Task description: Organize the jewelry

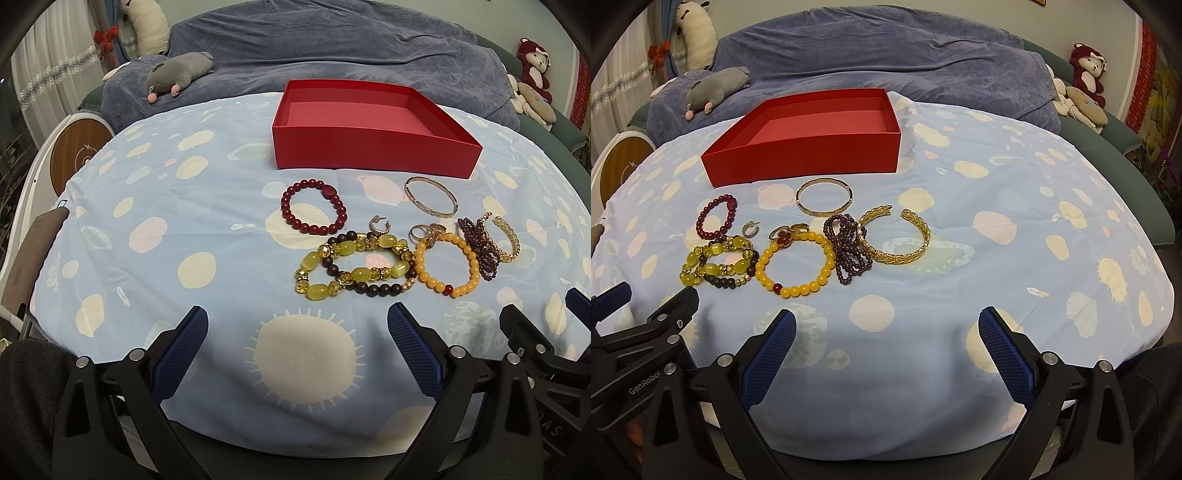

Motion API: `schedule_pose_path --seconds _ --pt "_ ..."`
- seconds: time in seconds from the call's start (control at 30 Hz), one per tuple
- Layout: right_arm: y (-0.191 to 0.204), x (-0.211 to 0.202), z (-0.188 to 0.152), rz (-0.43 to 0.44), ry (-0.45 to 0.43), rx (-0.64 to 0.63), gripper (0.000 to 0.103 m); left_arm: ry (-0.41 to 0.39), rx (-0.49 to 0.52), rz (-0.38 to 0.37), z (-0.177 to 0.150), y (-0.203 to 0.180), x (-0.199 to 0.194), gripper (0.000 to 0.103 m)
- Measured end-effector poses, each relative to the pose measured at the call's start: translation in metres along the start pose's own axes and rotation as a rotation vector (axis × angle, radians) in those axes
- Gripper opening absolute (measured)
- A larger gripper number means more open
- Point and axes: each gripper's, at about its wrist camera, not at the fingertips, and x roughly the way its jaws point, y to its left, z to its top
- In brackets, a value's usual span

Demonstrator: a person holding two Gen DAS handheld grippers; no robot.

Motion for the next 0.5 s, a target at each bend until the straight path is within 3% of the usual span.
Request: schedule_pose_path --seconds 0.5 --pt "-0.012 -0.004 0.0 0.017 -0.009 0.053 0.096 -0.011 -0.031 -0.011 0.0 0.007 -0.003 0.094"
